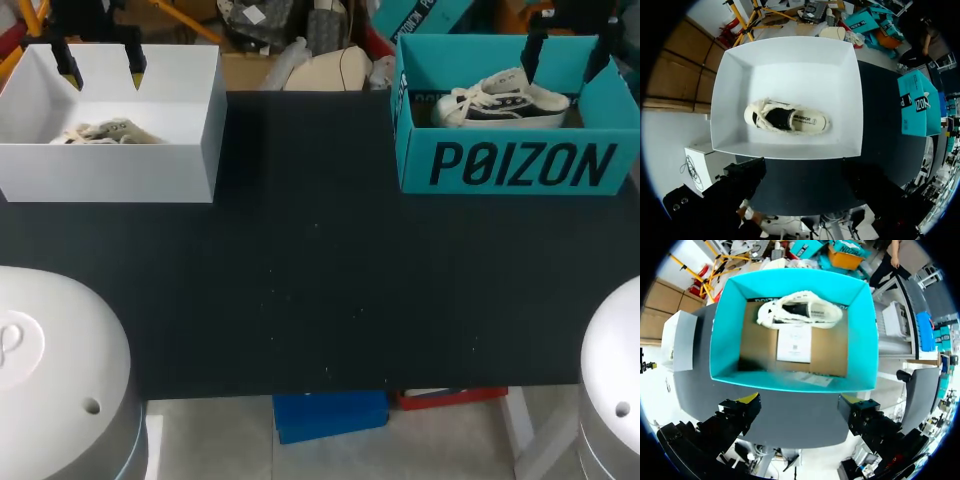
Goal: Take the shoe out of the shoebox, open the shoe tongue, remove and reinsert the insole, then place the shoe into the shoebox
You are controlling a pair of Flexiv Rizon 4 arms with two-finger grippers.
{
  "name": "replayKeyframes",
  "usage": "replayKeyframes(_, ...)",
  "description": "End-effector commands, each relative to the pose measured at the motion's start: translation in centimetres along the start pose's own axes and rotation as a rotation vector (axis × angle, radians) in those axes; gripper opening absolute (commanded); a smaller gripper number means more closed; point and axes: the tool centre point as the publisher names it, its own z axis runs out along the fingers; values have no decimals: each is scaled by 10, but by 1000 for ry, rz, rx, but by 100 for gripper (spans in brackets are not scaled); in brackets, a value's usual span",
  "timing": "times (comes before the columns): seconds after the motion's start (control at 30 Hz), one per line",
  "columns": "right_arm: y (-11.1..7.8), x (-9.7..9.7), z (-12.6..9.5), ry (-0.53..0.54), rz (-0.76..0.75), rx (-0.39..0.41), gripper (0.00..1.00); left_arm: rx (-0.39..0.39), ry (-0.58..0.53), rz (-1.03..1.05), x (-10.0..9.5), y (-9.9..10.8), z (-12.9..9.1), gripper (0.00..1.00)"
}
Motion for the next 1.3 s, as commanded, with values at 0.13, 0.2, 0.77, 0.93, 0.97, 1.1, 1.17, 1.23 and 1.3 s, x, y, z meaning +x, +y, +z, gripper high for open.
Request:
replayKeyframes(0.13,0,0,0,0,0,0,100,0,0,0,0,0,0,100)
replayKeyframes(0.2,-2,6,1,-33,-167,33,100,0,0,0,0,0,0,100)
replayKeyframes(0.77,-20,13,-2,-155,-859,17,100,0,0,0,0,0,0,100)
replayKeyframes(0.93,-20,13,-2,-155,-859,17,100,0,0,0,0,0,0,100)
replayKeyframes(0.97,-20,13,-2,-155,-859,17,100,0,0,0,0,0,0,100)
replayKeyframes(1.1,-7,12,1,-147,-929,5,100,0,0,0,0,0,0,100)
replayKeyframes(1.17,6,13,4,-135,-969,-3,100,0,0,0,0,0,0,100)
replayKeyframes(1.23,20,12,7,-127,-998,-10,100,0,0,0,0,0,0,100)
replayKeyframes(1.3,34,12,11,-115,-1029,-11,100,0,0,0,0,0,0,100)
